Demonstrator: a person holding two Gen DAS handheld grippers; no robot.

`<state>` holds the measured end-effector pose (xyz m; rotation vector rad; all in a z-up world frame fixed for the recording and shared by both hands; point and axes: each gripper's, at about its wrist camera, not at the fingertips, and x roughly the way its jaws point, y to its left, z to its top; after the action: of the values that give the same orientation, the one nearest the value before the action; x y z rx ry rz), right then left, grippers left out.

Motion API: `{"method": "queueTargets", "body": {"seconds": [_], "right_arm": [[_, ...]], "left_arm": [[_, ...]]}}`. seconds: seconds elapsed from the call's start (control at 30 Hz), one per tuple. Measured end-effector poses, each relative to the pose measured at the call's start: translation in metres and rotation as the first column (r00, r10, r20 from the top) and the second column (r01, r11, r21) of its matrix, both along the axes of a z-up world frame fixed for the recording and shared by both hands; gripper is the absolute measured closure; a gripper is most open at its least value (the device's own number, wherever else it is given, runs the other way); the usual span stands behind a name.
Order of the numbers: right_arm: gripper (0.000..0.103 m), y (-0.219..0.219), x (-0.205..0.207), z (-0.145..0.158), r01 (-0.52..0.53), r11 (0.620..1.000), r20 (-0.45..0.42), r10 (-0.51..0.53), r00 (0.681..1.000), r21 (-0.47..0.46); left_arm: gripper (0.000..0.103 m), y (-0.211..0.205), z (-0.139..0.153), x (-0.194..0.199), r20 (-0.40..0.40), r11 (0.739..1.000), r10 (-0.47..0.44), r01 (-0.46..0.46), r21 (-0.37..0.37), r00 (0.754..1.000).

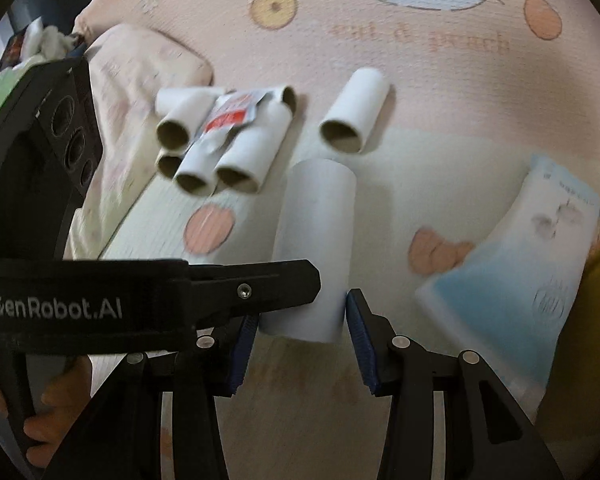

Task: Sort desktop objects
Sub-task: 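Close both tools around one white paper tube and lift it, then carry the held tube with both tools toward the cardboard box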

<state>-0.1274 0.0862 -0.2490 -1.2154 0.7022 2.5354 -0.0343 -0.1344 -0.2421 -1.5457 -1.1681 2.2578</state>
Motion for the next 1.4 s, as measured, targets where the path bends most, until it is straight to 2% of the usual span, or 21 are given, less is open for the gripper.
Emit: {"method": "queueTargets", "body": {"seconds": [0.1,0.27,0.3,0.33,0.43,0.63,0.77,0.87,0.97,1.03,1.07,1.2,1.4], "right_arm": [[0.061,-0.007,0.010,-0.006,-0.024,0.998,0.001,0.024,1.000,-0.050],[0.061,-0.011,0.019,-0.004,-0.055,0.998,0.005,0.056,0.998,-0.033],[0.061,-0.009,0.020,-0.004,-0.052,0.997,0.007,0.053,0.999,-0.048],[0.061,-0.006,0.020,-0.004,-0.047,0.996,0.002,0.047,0.999,-0.073],[0.061,0.002,0.029,0.001,-0.046,0.992,-0.035,0.043,0.998,-0.118],[0.061,0.004,0.026,0.014,-0.051,0.997,-0.033,0.049,0.998,-0.065],[0.061,0.010,0.019,0.012,-0.037,0.998,-0.006,0.037,0.999,-0.056],[0.061,0.017,0.016,0.011,-0.033,0.998,-0.002,0.033,0.999,-0.060],[0.061,0.023,0.015,0.010,-0.029,0.996,-0.008,0.028,1.000,-0.083],[0.061,0.025,0.014,0.008,-0.029,0.995,0.003,0.030,1.000,-0.098],[0.061,0.025,0.014,0.007,-0.030,0.994,0.003,0.030,1.000,-0.102],[0.061,0.026,0.015,0.004,-0.030,0.990,-0.005,0.029,1.000,-0.138],[0.061,0.025,0.023,0.003,-0.018,0.983,-0.023,0.014,1.000,-0.183]], "left_arm": [[0.062,-0.004,-0.003,0.005,0.001,0.999,0.018,-0.018,0.028,1.000],[0.062,-0.005,-0.001,-0.003,0.007,1.000,-0.028,0.028,0.009,1.000],[0.057,-0.006,0.000,-0.005,0.011,0.999,-0.037,0.037,-0.002,0.999],[0.046,-0.008,0.001,-0.006,0.008,0.999,-0.042,0.042,-0.007,0.999],[0.040,-0.016,0.002,-0.011,0.002,0.999,-0.034,0.034,0.003,0.999],[0.040,-0.026,0.001,-0.026,-0.003,0.999,-0.025,0.025,-0.026,1.000],[0.040,-0.029,-0.012,-0.037,0.030,0.999,-0.035,0.034,0.023,0.999],[0.042,-0.033,-0.012,-0.038,-0.011,0.998,-0.012,0.013,0.064,1.000],[0.049,-0.028,-0.013,-0.043,-0.008,0.998,-0.053,0.053,0.033,0.999],[0.056,-0.026,-0.014,-0.045,-0.009,0.996,-0.070,0.070,0.049,0.998],[0.056,-0.025,-0.014,-0.046,-0.017,0.995,-0.075,0.076,0.064,0.997],[0.056,-0.019,-0.008,-0.044,-0.042,0.995,-0.094,0.095,0.030,0.995],[0.057,-0.004,0.021,-0.032,-0.155,0.984,-0.178,0.175,-0.034,0.972]]}}
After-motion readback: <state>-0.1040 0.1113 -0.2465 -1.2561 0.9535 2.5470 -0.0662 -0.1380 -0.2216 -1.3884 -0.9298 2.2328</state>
